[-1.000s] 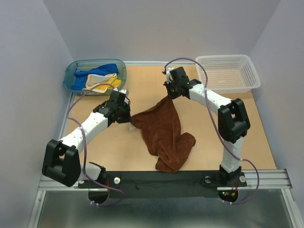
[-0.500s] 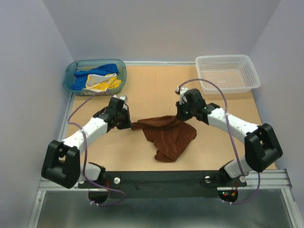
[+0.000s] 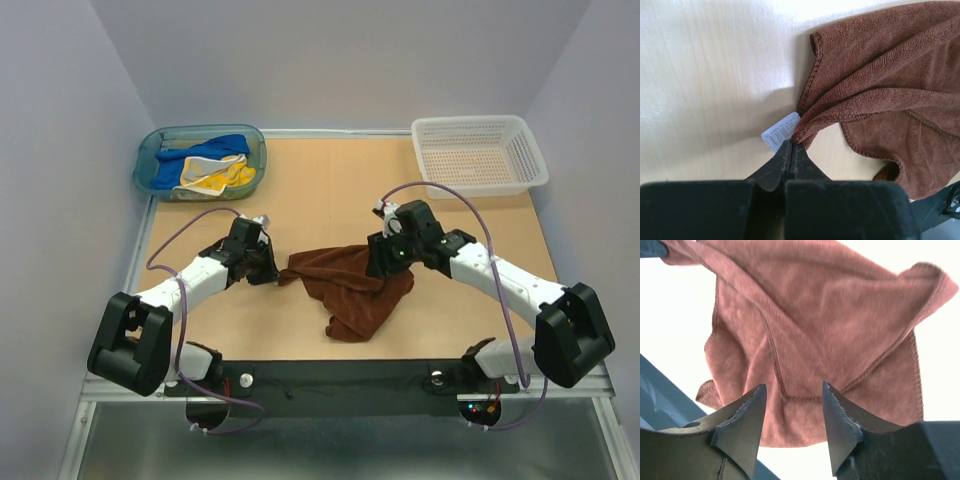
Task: Fold and stack the towels
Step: Flatten out the crumpled towel
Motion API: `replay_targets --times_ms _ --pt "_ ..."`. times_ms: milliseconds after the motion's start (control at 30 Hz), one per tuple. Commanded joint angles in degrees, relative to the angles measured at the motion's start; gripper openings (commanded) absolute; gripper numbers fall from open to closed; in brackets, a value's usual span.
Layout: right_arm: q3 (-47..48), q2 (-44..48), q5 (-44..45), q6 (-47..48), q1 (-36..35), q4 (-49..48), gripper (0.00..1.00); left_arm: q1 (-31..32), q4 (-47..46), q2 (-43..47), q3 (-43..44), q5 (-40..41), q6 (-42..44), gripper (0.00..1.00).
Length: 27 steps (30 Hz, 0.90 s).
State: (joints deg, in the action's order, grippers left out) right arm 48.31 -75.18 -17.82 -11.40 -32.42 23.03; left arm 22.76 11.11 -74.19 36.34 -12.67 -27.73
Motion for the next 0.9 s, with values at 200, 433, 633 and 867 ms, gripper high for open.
replay_targets --times_ms 200,433,633,867 --pt "8.6 -7.3 -2.5 6.9 -1.1 6.2 0.55 0.1 -1.7 1.1 -1.1 1.1 0.4 0.00" --pt "8.1 -5.8 -0.3 10.7 -4.6 10.1 0.55 0.1 -1.6 0.7 -0.6 1.3 0.8 0.00" --pt "8.8 -9.5 3.2 11.0 -7.6 10.8 0.55 0.1 -1.5 0.9 -0.6 1.7 0.8 0.00" --pt "9.1 -11.6 7.0 13.1 -9.1 10.7 0.51 0.0 -1.5 0.8 -0.5 1.7 0.8 0.00"
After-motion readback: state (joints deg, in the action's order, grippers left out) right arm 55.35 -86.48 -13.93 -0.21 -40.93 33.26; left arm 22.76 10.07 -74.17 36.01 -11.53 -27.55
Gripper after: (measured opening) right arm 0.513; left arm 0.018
